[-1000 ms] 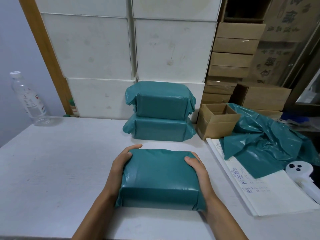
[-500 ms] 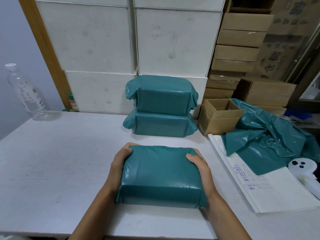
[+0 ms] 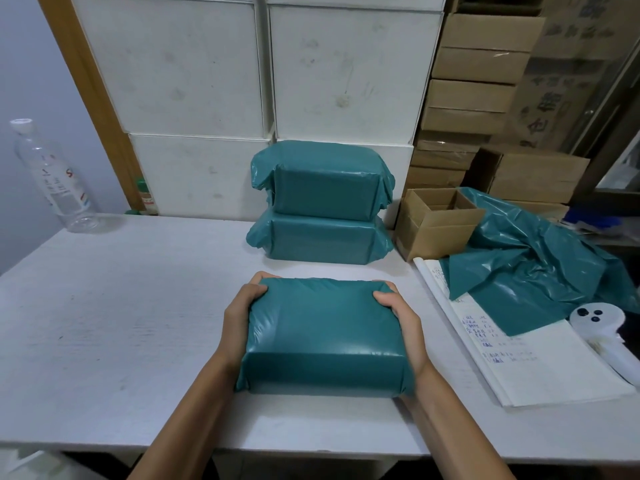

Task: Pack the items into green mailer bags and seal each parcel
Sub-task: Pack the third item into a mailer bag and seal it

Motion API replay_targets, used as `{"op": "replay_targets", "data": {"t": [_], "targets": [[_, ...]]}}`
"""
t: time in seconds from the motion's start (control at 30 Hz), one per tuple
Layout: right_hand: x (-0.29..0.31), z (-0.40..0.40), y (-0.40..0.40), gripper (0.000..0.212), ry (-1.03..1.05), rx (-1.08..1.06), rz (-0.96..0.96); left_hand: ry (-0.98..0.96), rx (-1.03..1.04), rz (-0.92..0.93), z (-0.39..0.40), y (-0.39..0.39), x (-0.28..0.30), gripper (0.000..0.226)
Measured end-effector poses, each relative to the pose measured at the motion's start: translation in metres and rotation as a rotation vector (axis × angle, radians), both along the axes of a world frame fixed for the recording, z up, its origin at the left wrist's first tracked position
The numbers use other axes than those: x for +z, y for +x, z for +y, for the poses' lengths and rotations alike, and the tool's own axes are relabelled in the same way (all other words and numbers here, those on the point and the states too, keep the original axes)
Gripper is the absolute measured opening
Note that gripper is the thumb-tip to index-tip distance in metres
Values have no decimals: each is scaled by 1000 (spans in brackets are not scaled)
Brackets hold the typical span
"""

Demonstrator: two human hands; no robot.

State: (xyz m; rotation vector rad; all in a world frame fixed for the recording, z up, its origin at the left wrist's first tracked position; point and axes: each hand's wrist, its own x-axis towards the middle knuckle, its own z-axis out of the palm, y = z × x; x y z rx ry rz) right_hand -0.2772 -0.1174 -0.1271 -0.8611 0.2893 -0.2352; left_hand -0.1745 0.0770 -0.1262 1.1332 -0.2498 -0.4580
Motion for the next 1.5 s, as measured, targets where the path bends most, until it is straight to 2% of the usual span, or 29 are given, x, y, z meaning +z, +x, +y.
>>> {"op": "replay_targets", "data": {"t": [0.07, 0.2, 0.33, 0.5, 0.7, 0.87, 1.0, 1.07, 1.17, 1.3, 1.4, 1.43, 1.5], "targets": [[0, 0, 0, 4, -11, 9, -12, 12, 4, -16, 1, -1, -2, 22], [-2, 0, -2, 5, -62, -2, -7, 78, 28, -71, 2, -5, -6, 26], [-5, -1, -4, 10, -92, -9, -7, 118, 43, -96, 3, -8, -5, 23], [-7, -2, -3, 31, -147, -31, 9, 110, 56, -87, 2, -10, -5, 22], [-11, -5, -1, 26, -222, -51, -11, 108, 65, -106, 3, -10, -9, 35], [-10, -3, -1, 26, -145, -65, 16, 69, 75, -89, 0, -10, -6, 33], [-5, -2, 3, 25, -107, -77, 35, 69, 62, -29, -4, -4, 0, 23], [2, -4, 6, 22, -93, -83, 35, 67, 40, -15, -7, -1, 12, 22], [32, -15, 21, 29, -79, -82, -8, 52, 24, -41, -16, 15, 49, 25], [110, -44, 63, 41, -177, -110, -117, -35, 49, -124, -38, 56, 125, 26], [163, -64, 105, 44, -243, -131, -145, -27, 91, -168, -59, 96, 179, 23], [179, -72, 120, 44, -250, -117, -152, -19, 107, -167, -66, 111, 194, 29], [199, -86, 147, 26, -253, -91, -168, 10, 128, -156, -81, 141, 212, 48]]}}
